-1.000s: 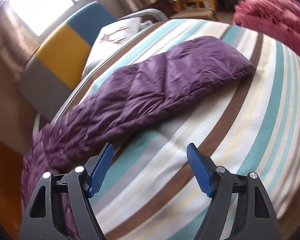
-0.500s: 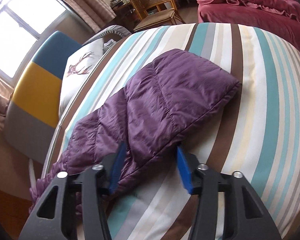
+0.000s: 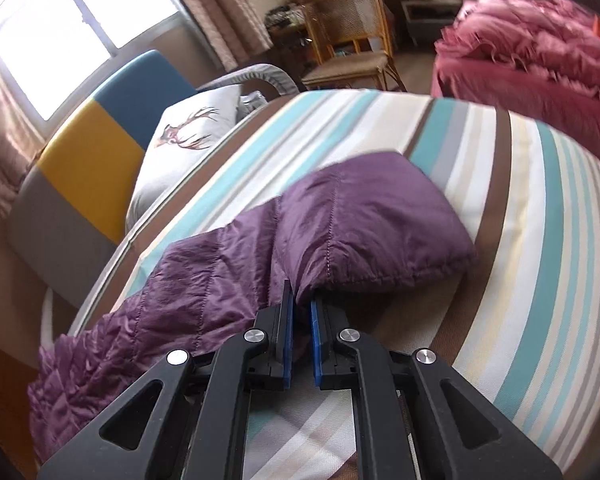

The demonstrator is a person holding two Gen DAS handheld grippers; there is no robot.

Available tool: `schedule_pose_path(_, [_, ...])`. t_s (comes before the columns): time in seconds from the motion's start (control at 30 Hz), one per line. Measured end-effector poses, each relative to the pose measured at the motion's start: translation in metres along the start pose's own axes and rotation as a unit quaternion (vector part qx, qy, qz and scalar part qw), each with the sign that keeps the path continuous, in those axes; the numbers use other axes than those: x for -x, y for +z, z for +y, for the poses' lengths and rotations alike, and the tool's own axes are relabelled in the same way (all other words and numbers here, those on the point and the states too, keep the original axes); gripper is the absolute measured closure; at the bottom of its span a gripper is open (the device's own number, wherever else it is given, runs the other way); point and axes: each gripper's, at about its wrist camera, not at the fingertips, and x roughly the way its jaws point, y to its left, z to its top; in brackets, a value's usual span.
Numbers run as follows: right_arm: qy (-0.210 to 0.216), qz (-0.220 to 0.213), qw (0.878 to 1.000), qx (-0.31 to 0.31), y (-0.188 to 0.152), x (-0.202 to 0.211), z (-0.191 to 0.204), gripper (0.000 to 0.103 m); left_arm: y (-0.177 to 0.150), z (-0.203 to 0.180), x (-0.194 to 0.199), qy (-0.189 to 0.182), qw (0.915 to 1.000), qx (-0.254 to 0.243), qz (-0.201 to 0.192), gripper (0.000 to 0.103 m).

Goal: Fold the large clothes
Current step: 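Grasp the sleeve cuff with the right tool and lift it, then fold the held sleeve across the jacket body with the right tool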

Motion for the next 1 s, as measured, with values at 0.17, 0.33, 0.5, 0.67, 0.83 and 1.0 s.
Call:
schedule_pose_path(0.17, [0.005, -0.033, 0.996, 0.079, -0.001, 0.02, 0.032, 0.095, 0.001, 0.01, -0.009, -0.001, 0.9998, 0.016, 0.013, 0.002])
schedule_pose_path(0.33, [0.043, -0.058, 0.982, 0.173, -0.023, 0.042, 0.095, 0.095, -0.003, 0.008, -0.012, 0.002, 0.9998, 0.016, 0.012, 0.002])
schedule_pose_path(0.5, [0.092, -0.061, 0.951, 0.29, -0.077, 0.057, 0.166, 0.095, -0.006, 0.016, -0.016, -0.024, 0.9987, 0.04, 0.021, 0.002])
schedule_pose_path(0.67, [0.133, -0.064, 0.905, 0.4, -0.141, 0.072, 0.226, 0.095, -0.008, 0.018, -0.016, -0.029, 0.9984, 0.044, 0.021, 0.002])
schedule_pose_path(0.83, [0.159, -0.059, 0.863, 0.476, -0.193, 0.077, 0.268, 0.096, -0.007, 0.019, -0.017, -0.034, 0.998, 0.048, 0.023, 0.002])
schedule_pose_path(1.0, [0.197, -0.053, 0.797, 0.568, -0.25, 0.082, 0.3, 0.096, -0.007, 0.019, -0.017, -0.038, 0.9977, 0.051, 0.023, 0.002])
